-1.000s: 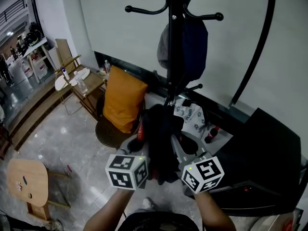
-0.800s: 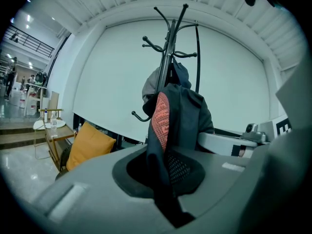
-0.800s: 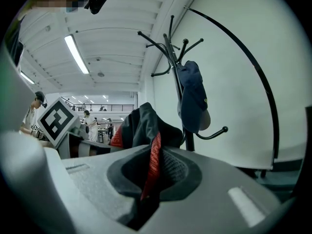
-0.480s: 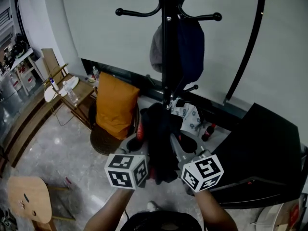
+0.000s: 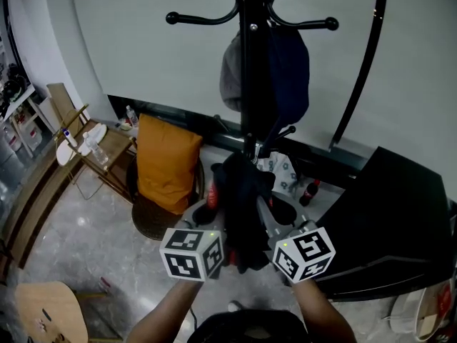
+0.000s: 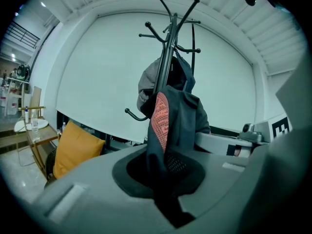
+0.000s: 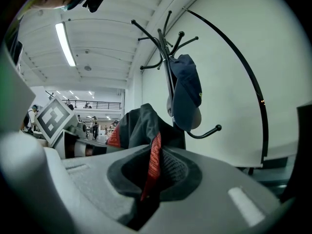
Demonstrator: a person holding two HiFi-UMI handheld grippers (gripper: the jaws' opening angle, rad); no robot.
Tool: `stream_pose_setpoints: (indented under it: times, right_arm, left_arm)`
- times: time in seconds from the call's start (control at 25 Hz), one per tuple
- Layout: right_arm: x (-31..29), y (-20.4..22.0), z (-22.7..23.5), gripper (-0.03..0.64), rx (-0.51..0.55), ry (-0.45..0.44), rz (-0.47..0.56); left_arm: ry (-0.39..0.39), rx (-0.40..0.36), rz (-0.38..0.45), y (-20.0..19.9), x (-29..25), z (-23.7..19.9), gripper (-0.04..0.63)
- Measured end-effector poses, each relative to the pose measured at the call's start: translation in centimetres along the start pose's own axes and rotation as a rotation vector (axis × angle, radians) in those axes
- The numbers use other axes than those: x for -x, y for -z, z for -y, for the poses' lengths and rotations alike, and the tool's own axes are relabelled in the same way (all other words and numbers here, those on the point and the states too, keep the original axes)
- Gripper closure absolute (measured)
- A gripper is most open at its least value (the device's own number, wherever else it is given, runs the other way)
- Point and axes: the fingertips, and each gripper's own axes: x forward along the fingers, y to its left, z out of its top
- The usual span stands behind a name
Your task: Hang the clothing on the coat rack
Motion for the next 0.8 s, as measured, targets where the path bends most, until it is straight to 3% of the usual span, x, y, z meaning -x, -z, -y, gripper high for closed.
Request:
stream_pose_setpoints:
  times: [0.36,0.8]
  right_arm:
    - [-1.0,0.9,1.2,0.581,-0.017,0.071,-0.014]
    - [-1.9,1.7,2.2,0.581,-0.024,0.107,-0.020]
  left_arm:
    - [0.070,-0.022,-0.014,0.3,-1.4,-0.2,0.569]
    - [0.088,-0.031,-0.020,0.4,-2.9,-0.7,0.569]
